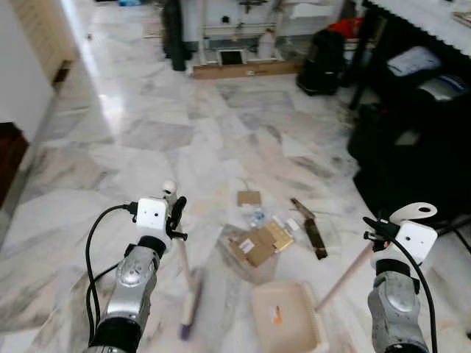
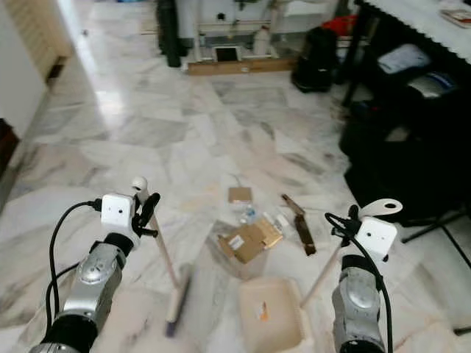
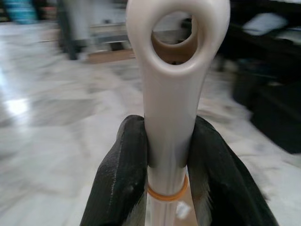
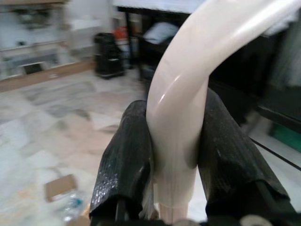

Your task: Sweep floor

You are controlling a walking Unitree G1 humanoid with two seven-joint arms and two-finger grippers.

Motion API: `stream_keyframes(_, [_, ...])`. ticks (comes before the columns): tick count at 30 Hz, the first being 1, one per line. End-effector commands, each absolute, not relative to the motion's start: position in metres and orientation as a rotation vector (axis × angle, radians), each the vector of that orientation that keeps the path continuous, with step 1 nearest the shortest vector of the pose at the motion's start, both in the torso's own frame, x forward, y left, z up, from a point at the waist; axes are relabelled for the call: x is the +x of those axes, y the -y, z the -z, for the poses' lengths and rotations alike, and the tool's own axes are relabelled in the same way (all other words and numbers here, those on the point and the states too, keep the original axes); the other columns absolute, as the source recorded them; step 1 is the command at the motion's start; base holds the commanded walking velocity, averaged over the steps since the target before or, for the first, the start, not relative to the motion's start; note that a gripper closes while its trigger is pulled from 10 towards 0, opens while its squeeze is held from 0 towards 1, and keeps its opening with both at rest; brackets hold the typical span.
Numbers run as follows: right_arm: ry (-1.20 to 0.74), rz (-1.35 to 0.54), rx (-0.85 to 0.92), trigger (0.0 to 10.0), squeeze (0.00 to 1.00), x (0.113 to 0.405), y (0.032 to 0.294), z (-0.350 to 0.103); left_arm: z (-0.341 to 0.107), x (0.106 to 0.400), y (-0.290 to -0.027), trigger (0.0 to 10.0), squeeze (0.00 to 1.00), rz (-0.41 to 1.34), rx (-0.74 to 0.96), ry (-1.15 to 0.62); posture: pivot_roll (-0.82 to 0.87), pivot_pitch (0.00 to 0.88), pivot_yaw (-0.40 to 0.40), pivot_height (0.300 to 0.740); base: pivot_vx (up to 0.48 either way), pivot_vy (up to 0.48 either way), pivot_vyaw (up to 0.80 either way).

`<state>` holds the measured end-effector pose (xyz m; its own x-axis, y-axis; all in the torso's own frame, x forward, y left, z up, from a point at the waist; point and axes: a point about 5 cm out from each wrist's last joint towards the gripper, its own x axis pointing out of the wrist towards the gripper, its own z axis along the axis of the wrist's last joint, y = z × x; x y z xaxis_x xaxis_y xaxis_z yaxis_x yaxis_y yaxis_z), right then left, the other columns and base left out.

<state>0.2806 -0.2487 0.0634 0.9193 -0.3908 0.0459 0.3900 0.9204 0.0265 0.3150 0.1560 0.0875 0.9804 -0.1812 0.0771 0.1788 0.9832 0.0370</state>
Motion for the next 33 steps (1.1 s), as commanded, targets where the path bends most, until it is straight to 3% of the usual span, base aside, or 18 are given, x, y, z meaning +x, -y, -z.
stream_keyframes(1, [0.081, 0.412, 0.028, 10.0, 0.0, 0.2825, 0.2509, -0.0696, -0.0967, 0.3183, -0.1522, 10.0, 0.0, 0.195, 0.041, 0.119, 0.08, 0.078, -0.023, 0.74, 0.0, 0.0, -0.8])
stream_keyframes(14, [0.086, 0.413, 0.026, 10.0, 0.0, 0.283, 0.2511, -0.0701, -0.0968, 0.3194, -0.1524, 10.0, 0.0, 0.194, 0.038, 0.116, 0.08, 0.077, -0.022, 0.74, 0.0, 0.0, -0.79])
stream_keyframes(33, [0.09, 0.41, 0.017, 10.0, 0.0, 0.2827, 0.25, -0.0701, -0.0953, 0.3179, -0.1562, 10.0, 0.0, 0.188, 0.048, 0.108, 0.09, 0.077, -0.023, 0.74, 0.0, 0.305, 0.0])
